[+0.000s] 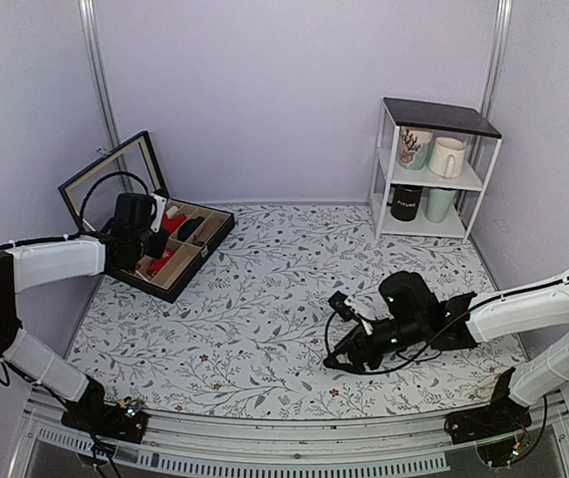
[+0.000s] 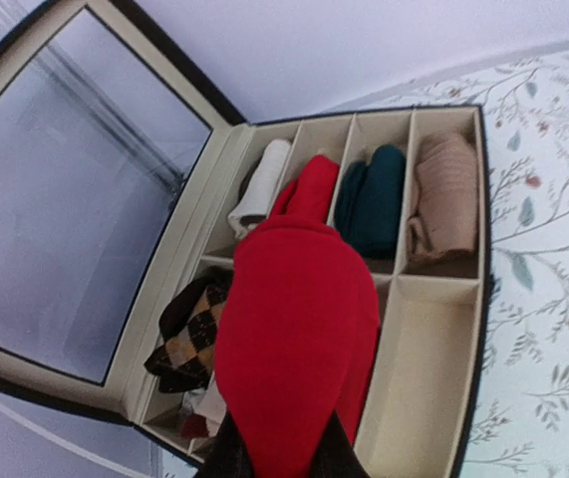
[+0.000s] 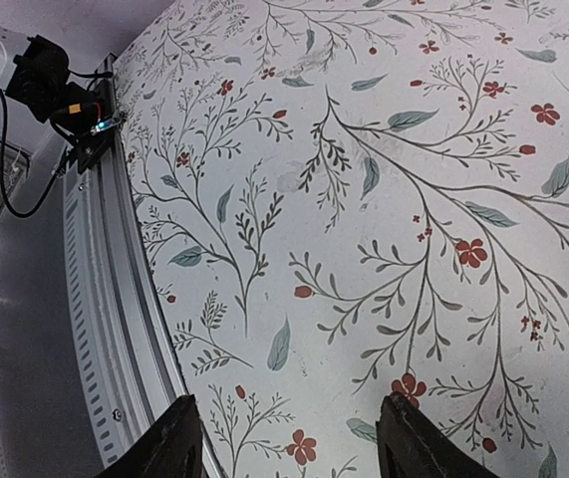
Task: Roll the socks
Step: Place a pair of socks in the storage box.
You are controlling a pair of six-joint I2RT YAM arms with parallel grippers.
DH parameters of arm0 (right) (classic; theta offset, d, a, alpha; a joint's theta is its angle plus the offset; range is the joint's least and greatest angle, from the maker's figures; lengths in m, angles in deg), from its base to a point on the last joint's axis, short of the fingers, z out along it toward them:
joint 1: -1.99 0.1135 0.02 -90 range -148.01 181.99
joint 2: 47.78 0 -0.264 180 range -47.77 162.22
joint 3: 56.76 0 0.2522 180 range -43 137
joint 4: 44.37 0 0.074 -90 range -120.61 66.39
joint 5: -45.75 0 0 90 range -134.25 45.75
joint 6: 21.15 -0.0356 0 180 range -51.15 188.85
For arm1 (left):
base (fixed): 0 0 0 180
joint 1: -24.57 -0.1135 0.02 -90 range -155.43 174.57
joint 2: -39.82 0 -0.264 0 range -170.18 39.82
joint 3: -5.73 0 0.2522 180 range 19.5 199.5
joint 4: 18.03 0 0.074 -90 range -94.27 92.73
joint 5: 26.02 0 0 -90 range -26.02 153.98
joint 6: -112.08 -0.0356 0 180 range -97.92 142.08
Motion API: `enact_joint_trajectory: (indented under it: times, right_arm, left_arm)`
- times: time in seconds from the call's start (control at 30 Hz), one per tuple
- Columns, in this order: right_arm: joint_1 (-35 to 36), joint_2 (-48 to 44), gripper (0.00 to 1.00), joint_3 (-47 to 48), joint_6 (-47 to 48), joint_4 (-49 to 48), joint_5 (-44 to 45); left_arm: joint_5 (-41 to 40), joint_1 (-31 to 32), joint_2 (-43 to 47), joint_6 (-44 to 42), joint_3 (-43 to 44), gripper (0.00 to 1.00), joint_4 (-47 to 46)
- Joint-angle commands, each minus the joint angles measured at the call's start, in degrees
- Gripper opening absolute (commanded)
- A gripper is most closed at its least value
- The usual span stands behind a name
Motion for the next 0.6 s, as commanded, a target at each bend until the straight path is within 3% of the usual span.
enact_joint_trajectory:
  times: [0.0, 0.2, 0.57]
  right_arm:
    - [-0.32, 1.57, 0.61, 1.07, -0.1, -1.51, -0.8]
    - [-0.3, 1.82, 0.61, 1.15, -0.15, -1.29, -0.96]
    - [-0.34, 3.44, 0.61, 1.55, -0.4, -1.16, -1.63]
  left_arm:
    - [-9.46, -0.09, -2.55, -2.45, -4.4, 0.0, -3.25]
    - [-12.15, 0.83, -7.43, -0.85, -6.62, 0.0, -6.29]
    - [-8.71, 4.23, -5.16, 0.18, -14.13, 0.0, -17.51]
